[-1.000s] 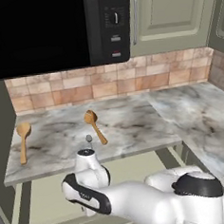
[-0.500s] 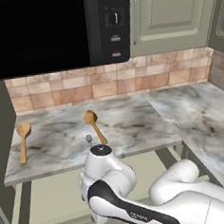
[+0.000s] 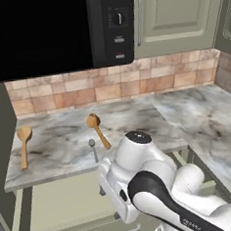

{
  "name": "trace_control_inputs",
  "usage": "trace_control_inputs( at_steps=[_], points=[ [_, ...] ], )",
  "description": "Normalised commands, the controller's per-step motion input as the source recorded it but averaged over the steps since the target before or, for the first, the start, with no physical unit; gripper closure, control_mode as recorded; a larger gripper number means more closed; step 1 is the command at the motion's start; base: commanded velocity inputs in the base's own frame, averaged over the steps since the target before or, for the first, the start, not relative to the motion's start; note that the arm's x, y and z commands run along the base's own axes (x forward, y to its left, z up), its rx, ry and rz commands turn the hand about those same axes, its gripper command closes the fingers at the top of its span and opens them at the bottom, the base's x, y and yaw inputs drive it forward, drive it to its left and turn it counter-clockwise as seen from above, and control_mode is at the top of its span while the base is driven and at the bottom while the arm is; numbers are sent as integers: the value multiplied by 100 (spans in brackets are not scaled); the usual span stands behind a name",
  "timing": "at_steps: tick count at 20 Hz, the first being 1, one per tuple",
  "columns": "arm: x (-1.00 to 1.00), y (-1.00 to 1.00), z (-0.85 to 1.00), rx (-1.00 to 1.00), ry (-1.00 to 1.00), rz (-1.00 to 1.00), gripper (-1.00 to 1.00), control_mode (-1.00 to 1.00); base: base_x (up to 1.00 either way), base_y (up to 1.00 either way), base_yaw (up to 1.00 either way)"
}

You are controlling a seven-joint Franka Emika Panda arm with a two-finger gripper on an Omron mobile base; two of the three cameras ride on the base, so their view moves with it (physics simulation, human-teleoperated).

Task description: Organize the utensils by type. Pick up the wooden spoons from the counter and place them in the open cabinet. Then pick up the metallic utensils from the counter and place them in the open drawer.

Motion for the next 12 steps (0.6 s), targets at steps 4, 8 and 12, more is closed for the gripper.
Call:
trace_control_inputs(
  at_steps=[4, 8, 12],
  points=[
    [0, -36, 100, 0, -3, 0, -100, -100, 0, 0, 0],
    [0, -41, 80, -1, -12, 0, -100, -100, 0, 0, 0],
    [5, -55, 41, -9, -5, 0, -100, -100, 0, 0, 0]
  ],
)
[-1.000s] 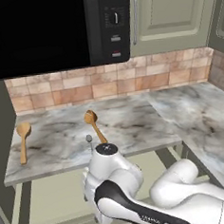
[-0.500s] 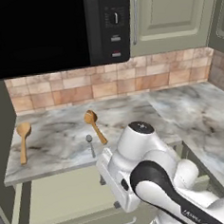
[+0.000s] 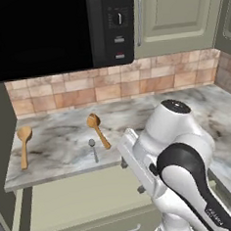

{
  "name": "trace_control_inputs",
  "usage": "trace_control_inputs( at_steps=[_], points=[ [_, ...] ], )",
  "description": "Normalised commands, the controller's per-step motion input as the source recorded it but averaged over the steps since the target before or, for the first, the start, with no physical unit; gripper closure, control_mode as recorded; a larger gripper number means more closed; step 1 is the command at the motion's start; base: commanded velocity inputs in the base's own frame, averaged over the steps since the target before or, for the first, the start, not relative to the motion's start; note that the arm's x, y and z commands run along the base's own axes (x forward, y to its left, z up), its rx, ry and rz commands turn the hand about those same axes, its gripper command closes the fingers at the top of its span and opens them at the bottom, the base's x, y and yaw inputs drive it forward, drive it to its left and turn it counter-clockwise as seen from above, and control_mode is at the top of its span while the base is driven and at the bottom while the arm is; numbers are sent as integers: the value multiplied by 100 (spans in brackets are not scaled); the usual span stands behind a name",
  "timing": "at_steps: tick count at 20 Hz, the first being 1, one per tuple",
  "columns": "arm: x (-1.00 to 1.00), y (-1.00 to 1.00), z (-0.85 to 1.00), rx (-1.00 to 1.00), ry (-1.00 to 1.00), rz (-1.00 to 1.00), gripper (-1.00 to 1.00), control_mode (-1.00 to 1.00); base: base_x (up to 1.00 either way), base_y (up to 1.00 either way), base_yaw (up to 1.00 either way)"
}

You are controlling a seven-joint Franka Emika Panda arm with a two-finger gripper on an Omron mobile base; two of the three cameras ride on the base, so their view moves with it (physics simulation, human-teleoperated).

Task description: Organize the utensils by type. Pick up the wooden spoons from the counter and place them in the open cabinet. Then pick up the metallic utensils from the counter and place them in the open drawer.

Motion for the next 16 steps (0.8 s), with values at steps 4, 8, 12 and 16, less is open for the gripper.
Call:
trace_control_inputs(
  at_steps=[4, 8, 12, 16],
  points=[
    [19, -66, 12, -17, 1, 0, -100, -100, 0, 0, 0],
    [46, -63, 14, -13, 6, 2, -100, -100, 0, 0, 0],
    [72, -50, 11, -5, 3, 9, -100, -100, 0, 0, 0],
    [78, -25, 0, -7, 0, 25, -100, -100, 0, 0, 0]
  ],
)
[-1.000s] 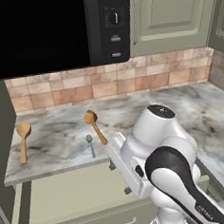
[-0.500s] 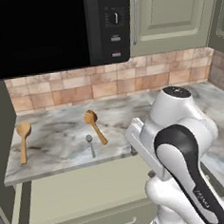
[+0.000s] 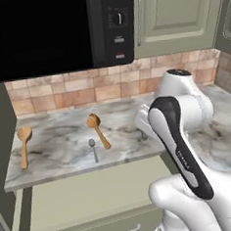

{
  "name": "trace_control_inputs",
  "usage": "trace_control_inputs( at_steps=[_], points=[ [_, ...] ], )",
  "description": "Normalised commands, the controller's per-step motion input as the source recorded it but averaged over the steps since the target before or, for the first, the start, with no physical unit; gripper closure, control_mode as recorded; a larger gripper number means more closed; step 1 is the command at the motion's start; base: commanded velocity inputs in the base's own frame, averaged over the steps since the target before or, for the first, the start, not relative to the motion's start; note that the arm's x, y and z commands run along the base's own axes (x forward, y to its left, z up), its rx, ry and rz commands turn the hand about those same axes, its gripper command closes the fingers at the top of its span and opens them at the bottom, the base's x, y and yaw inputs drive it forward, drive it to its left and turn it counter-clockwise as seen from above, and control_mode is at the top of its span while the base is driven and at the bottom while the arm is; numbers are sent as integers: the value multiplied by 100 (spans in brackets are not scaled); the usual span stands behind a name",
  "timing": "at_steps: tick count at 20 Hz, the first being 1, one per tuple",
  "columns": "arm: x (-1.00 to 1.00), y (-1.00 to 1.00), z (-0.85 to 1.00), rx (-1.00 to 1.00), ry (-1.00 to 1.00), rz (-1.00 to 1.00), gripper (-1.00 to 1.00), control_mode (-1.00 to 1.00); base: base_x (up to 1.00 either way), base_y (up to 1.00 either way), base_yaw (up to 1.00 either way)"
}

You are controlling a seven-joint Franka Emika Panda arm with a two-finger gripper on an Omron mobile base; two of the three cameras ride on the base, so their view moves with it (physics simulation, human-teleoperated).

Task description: Organize the utensils by type. Pick up the wooden spoons from the counter and place them in the open cabinet. Then pick up the metallic utensils from the counter and place them in the open drawer.

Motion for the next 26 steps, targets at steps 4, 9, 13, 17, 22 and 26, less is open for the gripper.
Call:
trace_control_inputs(
  at_steps=[4, 9, 13, 17, 22, 26],
  points=[
    [85, 2, -21, -14, -7, 34, -100, -100, 0, 0, 0],
    [70, 13, -40, -15, -9, 34, -100, -100, 0, 0, 0],
    [32, 19, -35, -15, -12, 28, -100, -100, 0, 0, 0],
    [25, 5, -7, -5, -6, 28, -100, -100, 0, 0, 0],
    [5, 21, 0, 0, -3, 22, -100, -100, 0, 0, 0],
    [18, 39, -3, 0, 0, 19, -100, -100, 0, 0, 0]
  ],
)
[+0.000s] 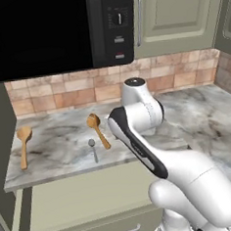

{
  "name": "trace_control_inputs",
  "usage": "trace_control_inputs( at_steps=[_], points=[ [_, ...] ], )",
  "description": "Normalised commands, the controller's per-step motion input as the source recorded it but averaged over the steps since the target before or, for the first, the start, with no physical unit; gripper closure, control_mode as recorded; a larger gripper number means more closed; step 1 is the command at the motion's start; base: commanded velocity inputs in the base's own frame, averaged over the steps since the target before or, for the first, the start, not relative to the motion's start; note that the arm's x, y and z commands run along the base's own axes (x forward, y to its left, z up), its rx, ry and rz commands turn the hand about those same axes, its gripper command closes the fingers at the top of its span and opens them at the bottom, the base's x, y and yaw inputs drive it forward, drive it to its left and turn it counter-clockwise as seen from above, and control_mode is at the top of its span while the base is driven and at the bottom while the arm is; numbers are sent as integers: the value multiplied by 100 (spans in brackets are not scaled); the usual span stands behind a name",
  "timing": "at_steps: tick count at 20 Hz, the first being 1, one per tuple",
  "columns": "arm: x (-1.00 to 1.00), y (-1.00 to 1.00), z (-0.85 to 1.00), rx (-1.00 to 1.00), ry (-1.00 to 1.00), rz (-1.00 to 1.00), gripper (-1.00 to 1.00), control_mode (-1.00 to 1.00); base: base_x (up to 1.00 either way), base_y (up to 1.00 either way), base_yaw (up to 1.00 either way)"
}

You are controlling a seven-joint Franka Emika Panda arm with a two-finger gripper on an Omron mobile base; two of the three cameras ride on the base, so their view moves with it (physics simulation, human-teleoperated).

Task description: Organize the utensils by type. Pick up the wooden spoons from the counter and place them in the open cabinet. Then pick up the metallic utensils from the counter and place them in the open drawer.

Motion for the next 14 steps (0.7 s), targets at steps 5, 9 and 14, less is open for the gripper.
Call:
trace_control_inputs(
  at_steps=[5, 9, 14],
  points=[
    [47, 29, -15, 0, -1, 10, -100, -100, 0, 0, 0],
    [48, 20, -26, 0, 0, 7, -100, -100, 0, 0, 0],
    [28, 30, -31, 0, 0, 4, -100, -100, 0, 0, 0]
  ],
)
